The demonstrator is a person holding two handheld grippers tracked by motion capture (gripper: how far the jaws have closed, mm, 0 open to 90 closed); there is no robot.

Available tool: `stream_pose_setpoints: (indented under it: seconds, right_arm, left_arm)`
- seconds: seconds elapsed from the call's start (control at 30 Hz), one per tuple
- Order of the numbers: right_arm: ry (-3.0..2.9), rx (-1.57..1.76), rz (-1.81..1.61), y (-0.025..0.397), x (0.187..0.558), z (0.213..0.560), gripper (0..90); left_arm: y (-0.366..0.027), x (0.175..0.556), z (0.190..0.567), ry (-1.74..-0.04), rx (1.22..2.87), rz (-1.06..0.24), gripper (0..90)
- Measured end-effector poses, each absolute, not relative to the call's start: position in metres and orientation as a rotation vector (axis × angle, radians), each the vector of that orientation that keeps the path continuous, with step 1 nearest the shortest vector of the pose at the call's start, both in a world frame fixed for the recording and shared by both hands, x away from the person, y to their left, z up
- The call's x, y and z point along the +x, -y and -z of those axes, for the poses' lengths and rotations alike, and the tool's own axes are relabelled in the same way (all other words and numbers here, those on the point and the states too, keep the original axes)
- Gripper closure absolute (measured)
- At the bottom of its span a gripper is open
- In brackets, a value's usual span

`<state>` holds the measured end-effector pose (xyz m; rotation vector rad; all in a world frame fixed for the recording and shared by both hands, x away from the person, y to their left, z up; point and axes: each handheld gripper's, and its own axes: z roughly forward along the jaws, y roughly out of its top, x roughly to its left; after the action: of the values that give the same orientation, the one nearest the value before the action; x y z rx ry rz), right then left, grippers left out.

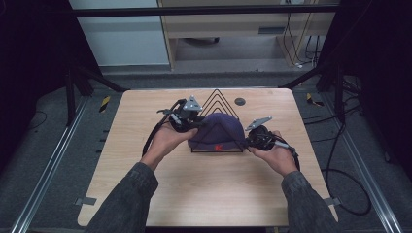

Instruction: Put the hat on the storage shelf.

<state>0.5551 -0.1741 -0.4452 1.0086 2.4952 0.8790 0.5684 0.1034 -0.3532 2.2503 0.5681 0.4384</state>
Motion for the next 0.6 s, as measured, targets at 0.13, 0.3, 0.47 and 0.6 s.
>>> stream_pose_setpoints:
  seconds: [0.13, 0.3, 0.47, 0.6]
  right_arm:
    - [-2.495, 1.011, -0.879, 0.1743, 0.5546, 0.4452, 72.9]
    - [-2.493, 1.02, -0.877, 0.1748, 0.5541, 0.4452, 72.1]
    - [-2.497, 1.022, -0.877, 0.1753, 0.5535, 0.4446, 70.8]
    - [-2.494, 1.023, -0.88, 0.1765, 0.5534, 0.4443, 69.7]
  left_arm:
    - [-0.1039, 0.5684, 0.3526, -0.573, 2.252, -0.429, 74.2]
    - [-0.1033, 0.5685, 0.3526, -0.577, 2.256, -0.427, 74.5]
    - [-0.1021, 0.5682, 0.353, -0.585, 2.257, -0.427, 74.6]
    - [-0.1024, 0.5686, 0.3528, -0.588, 2.258, -0.42, 74.5]
